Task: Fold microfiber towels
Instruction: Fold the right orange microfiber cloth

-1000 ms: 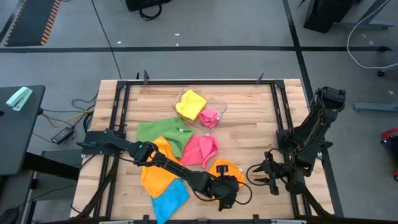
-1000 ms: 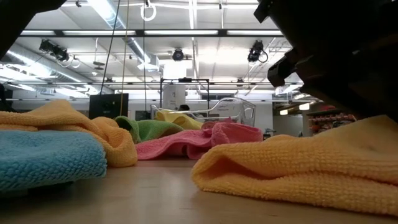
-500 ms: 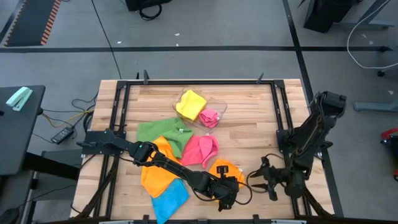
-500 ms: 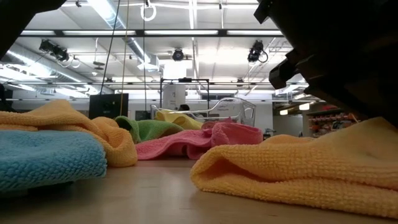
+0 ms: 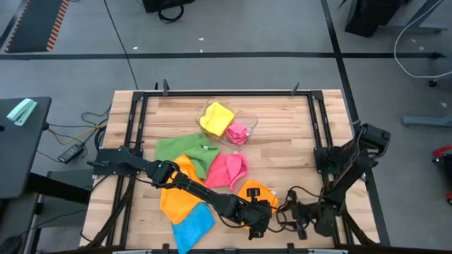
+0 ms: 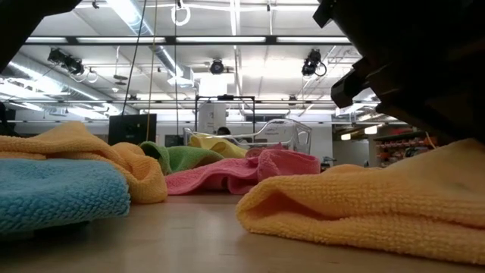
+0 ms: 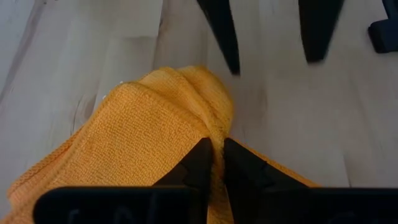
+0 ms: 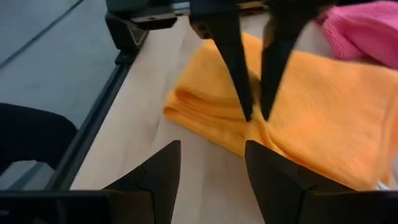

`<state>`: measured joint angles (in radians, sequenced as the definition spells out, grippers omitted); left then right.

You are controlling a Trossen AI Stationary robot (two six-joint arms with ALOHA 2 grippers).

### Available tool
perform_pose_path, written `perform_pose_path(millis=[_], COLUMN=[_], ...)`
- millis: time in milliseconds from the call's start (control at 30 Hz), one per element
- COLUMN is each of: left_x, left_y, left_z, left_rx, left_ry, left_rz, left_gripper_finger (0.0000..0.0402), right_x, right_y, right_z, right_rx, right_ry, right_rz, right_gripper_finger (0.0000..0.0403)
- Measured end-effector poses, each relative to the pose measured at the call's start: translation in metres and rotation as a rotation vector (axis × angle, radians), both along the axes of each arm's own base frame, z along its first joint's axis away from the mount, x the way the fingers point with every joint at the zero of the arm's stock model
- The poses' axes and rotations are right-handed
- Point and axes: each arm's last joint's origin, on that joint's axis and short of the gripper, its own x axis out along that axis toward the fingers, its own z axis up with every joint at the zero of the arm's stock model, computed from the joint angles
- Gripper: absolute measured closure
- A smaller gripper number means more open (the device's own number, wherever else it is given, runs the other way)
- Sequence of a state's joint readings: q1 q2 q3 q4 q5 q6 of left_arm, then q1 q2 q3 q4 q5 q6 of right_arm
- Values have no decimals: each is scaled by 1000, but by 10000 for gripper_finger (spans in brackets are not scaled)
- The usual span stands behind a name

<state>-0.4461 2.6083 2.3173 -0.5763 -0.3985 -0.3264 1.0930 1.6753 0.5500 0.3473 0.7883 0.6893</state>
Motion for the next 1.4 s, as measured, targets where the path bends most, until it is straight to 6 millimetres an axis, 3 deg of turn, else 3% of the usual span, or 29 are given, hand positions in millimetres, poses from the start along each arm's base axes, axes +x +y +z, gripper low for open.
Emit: perform_pose_path(millis=[233, 533, 767, 967, 1200, 1400], left_x=[0, 0, 0, 0, -5, -18], left_y=[0, 0, 0, 0, 3, 10], left_z=[0, 0, 0, 2, 33, 49], left_rx=[-4, -4, -5, -3, -14, 17], left_ry=[-2, -2, -4, -3, -40, 46], left_rz=[2, 3, 3, 0, -5, 7], left_gripper_finger=[352, 341, 357, 382, 387, 392], right_x=[18, 26, 28, 30, 28, 25], right_y=[4, -2, -5, -6, -6, -6], right_z=[-14, -17, -38, -40, -34, -36], right_rx=[-71, -81, -63, -27, -8, -3], right_ry=[29, 36, 103, 113, 144, 166], right_rz=[-25, -59, -96, -120, -97, -99], right_gripper_finger=[215, 215, 215, 215, 215, 215])
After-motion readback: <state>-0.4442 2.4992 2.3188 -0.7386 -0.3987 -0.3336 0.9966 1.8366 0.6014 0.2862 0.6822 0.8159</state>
